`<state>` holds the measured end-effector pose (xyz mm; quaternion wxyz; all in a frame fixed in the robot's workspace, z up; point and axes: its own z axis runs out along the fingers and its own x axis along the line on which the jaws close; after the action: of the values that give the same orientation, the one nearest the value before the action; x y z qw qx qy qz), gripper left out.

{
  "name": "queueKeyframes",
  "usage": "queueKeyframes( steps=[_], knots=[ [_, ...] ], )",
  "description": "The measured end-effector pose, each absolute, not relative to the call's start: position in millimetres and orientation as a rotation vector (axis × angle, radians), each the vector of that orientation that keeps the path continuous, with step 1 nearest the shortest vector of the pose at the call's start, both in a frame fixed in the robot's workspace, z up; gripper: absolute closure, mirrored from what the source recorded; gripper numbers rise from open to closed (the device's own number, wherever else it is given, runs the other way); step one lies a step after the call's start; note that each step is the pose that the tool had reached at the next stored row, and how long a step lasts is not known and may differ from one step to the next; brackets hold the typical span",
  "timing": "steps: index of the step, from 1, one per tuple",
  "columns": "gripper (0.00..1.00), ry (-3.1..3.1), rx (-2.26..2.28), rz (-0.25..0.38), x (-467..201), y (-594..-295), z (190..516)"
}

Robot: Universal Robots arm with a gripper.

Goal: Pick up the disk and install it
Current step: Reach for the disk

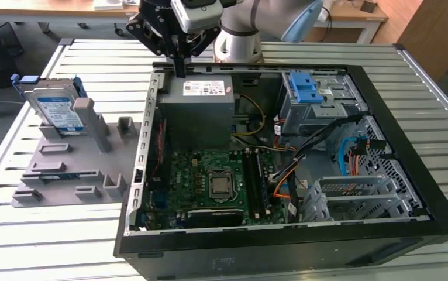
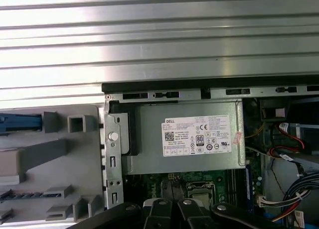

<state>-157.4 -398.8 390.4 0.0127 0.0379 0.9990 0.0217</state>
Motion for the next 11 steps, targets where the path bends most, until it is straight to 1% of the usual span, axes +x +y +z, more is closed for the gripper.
queueKeyframes(
  steps=[11],
  knots=[
    [0.89,3.114,0.118,0.068,-163.3,-398.7,389.8]
  ],
)
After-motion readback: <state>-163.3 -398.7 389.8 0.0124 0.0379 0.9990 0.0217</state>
